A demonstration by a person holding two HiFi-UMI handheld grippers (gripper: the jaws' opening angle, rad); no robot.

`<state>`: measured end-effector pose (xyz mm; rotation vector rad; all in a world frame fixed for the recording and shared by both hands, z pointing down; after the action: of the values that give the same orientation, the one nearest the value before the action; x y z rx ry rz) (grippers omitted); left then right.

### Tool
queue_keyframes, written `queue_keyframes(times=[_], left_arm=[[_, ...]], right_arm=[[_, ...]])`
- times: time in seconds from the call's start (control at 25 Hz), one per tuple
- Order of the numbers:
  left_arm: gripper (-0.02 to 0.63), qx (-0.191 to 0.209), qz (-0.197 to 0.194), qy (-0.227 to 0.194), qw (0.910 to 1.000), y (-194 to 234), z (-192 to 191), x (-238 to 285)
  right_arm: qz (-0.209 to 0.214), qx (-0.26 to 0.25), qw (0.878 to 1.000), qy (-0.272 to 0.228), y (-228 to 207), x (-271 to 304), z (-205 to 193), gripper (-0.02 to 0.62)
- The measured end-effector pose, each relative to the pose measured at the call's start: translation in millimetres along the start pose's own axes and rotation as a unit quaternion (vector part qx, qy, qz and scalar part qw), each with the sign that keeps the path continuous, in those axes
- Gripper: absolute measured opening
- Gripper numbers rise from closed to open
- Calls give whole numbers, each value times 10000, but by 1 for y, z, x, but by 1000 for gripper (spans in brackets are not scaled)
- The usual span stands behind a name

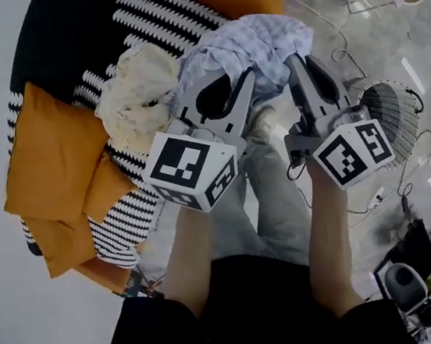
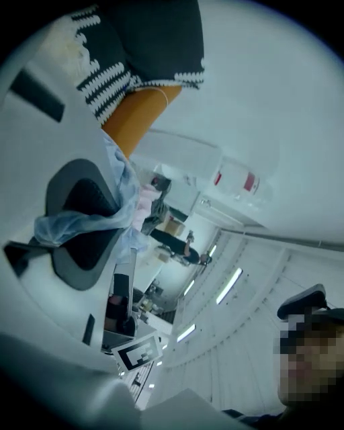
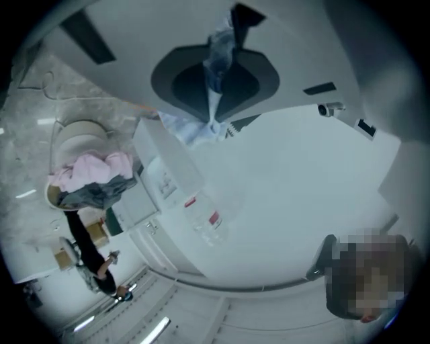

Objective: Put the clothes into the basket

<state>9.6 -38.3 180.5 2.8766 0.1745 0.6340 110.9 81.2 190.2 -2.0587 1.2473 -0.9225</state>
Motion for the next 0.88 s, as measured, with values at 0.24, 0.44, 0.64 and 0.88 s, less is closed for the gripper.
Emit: queue_keyframes(times=[0.24,0.44,0.64,0.88], left_arm=[[43,651,-1408,-67,9879,-115,82,68],[43,1169,-2571,-149,9592,-220,125,116],[43,1652,-3702,-292,9137,-342,152,146],[43,1778,-4774,-289,8600,-463,144,178]], right_arm=[[-772,138,9867,-1425,-25,-119,97,28],[-1499,219,9526,-2638,-46,-229,148,28],[-2206,52,9048,-3643,-61,-348,181,28],[-3039,-51,8485,-4332,-89,-462,186,29]])
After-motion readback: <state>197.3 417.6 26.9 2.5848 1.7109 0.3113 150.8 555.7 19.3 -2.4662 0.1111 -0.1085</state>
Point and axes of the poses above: the fingertips, and each gripper's own axes: x forward along the fingers, y to its left, z out of its top, the point moved 7 cm from there along -x, backward along the fingers, and after that the axes turned 15 degrees about x, right-handed, at the moved point
